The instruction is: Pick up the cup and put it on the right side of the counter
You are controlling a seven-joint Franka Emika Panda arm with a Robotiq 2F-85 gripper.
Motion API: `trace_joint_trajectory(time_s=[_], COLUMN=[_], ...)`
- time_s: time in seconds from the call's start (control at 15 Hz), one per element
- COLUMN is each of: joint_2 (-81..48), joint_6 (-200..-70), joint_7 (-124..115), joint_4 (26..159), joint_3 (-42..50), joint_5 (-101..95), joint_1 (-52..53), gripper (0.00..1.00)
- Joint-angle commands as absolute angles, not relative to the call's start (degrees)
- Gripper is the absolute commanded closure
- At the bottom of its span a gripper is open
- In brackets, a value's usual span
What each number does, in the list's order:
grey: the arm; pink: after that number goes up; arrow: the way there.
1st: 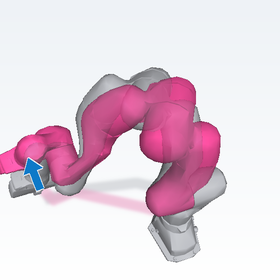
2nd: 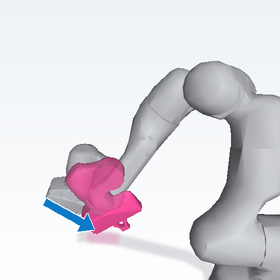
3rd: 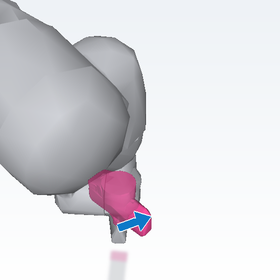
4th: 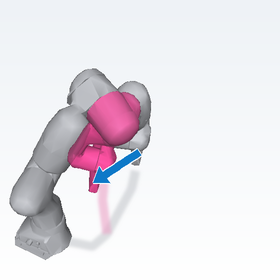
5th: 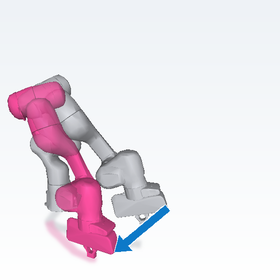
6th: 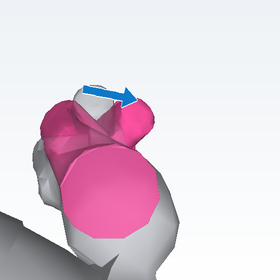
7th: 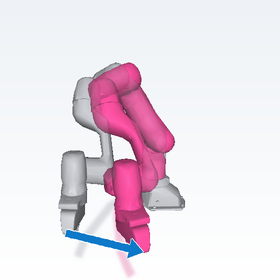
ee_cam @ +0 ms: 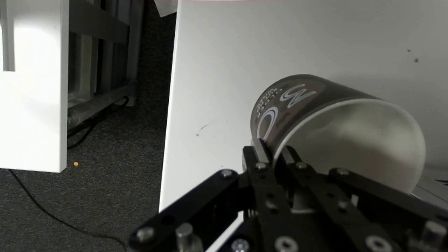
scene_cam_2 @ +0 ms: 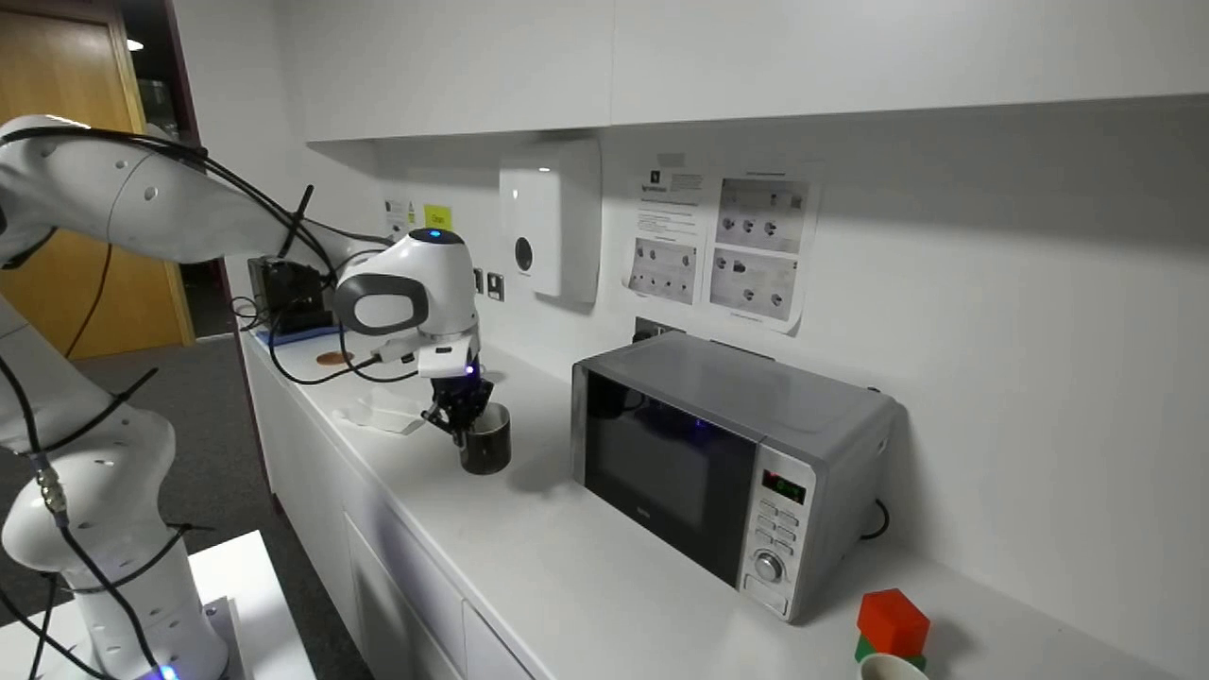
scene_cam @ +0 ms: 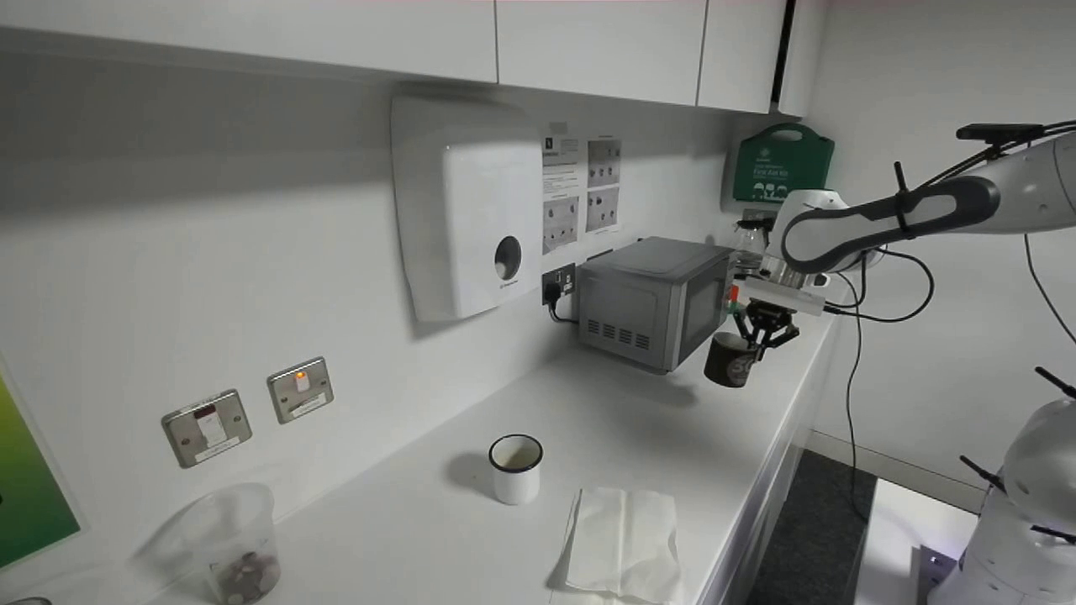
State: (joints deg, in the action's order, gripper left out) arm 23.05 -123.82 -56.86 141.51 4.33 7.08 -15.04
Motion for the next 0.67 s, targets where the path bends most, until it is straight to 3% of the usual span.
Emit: trace_joint_trajectory(time_s=[0.0, 0.2, 0.27, 0.6], joint_2=[22.89, 22.65, 22.62, 20.62], joint_6=[-123.72, -123.72, -123.72, -127.48], joint_7=[-56.91, -56.92, -56.92, -61.29], joint_4=[141.42, 141.43, 141.43, 141.05], joint_3=[4.45, 4.34, 4.35, 3.50], joint_5=[7.00, 6.99, 6.99, 5.84], joint_1=[-14.85, -14.74, -14.74, -15.47], gripper=[0.91, 0.91, 0.98, 0.98])
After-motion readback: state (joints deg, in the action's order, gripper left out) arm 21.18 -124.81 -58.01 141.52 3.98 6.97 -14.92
